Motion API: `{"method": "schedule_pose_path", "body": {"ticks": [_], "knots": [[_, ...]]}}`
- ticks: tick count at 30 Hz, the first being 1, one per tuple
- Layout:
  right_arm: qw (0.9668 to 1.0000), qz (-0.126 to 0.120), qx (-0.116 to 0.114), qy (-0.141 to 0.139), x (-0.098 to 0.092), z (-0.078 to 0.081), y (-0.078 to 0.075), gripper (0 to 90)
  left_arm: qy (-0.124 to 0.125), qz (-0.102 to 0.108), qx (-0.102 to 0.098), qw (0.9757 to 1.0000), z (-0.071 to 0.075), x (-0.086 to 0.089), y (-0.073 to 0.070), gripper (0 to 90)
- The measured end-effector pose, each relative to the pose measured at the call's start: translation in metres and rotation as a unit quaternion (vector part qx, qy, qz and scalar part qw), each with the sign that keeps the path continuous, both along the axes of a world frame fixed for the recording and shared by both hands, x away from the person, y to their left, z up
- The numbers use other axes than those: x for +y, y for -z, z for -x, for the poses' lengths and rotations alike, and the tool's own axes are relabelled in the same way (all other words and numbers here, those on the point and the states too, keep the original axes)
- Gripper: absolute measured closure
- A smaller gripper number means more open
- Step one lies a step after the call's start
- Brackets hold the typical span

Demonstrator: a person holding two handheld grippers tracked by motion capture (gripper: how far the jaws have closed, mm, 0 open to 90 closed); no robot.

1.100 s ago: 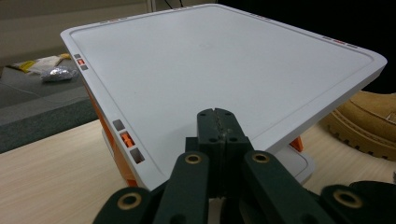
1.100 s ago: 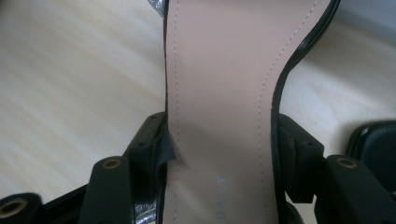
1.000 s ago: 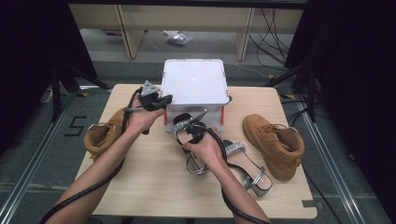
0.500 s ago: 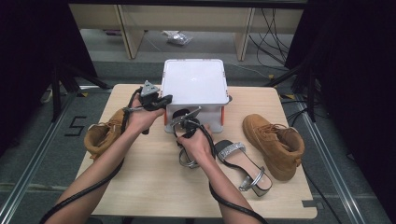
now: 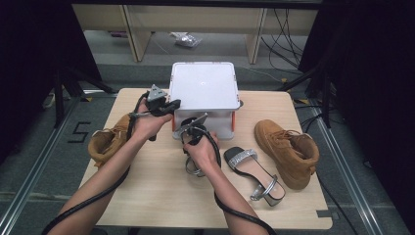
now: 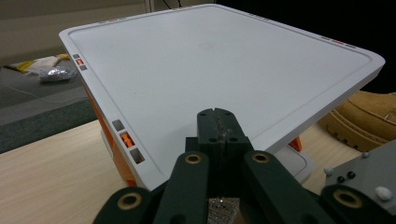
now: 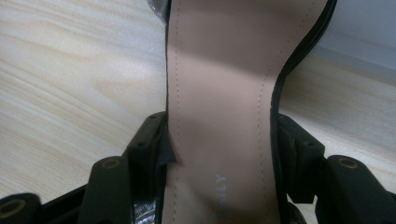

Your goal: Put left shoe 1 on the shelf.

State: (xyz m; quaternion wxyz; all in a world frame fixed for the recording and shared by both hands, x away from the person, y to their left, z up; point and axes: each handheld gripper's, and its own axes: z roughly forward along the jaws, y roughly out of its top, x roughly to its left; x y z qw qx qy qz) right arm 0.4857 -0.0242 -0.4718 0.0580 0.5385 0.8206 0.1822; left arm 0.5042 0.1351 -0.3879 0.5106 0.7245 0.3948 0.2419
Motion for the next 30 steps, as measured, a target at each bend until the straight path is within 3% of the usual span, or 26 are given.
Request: {"method": "schedule_pose_path", "body": {"ticks": [1, 2, 3, 4, 6, 8, 11, 16, 26, 27, 30], "knots": [[0.9998, 0.004, 0.016, 0.012, 0.003, 0.001, -0.002, 43.1, 0.001, 0.000, 0.001, 1.0000, 0.000, 0.000, 0.000, 89.5], [0.9998, 0.004, 0.016, 0.012, 0.003, 0.001, -0.002, 43.1, 0.001, 0.000, 0.001, 1.0000, 0.000, 0.000, 0.000, 89.5], [0.9998, 0.013, 0.013, -0.005, 0.001, 0.001, -0.001, 42.9, 0.000, -0.002, 0.000, 1.0000, 0.000, 0.000, 0.000, 89.5], [0.9998, 0.006, 0.019, 0.008, 0.003, 0.002, -0.002, 42.1, 0.000, 0.000, 0.000, 1.0000, 0.000, 0.000, 0.000, 89.5], [0.9998, 0.010, 0.014, -0.001, 0.001, 0.002, -0.002, 40.9, 0.001, 0.000, 0.000, 1.0000, 0.000, 0.000, 0.000, 89.5], [0.9999, 0.001, 0.007, 0.011, 0.003, 0.002, -0.005, 36.0, 0.001, -0.002, 0.001, 1.0000, 0.000, 0.001, 0.000, 89.5], [0.9997, -0.013, -0.018, 0.009, 0.000, 0.005, -0.015, 34.1, 0.000, -0.001, 0.000, 1.0000, 0.000, 0.000, 0.000, 89.5], [0.9996, -0.019, -0.011, 0.016, -0.004, 0.011, -0.026, 35.3, 0.001, -0.002, 0.001, 1.0000, 0.000, 0.000, 0.000, 89.5], [0.9991, -0.038, -0.016, 0.008, -0.020, 0.031, -0.053, 68.9, 0.001, -0.003, 0.002, 1.0000, 0.000, 0.000, 0.000, 89.5], [0.9995, -0.026, -0.013, 0.009, -0.024, 0.033, -0.056, 76.0, 0.001, -0.004, 0.002, 1.0000, 0.000, 0.000, -0.001, 89.5], [0.9995, -0.026, -0.014, 0.014, -0.028, 0.037, -0.059, 81.4, 0.000, -0.003, 0.002, 1.0000, 0.000, 0.000, 0.000, 89.5]]}}
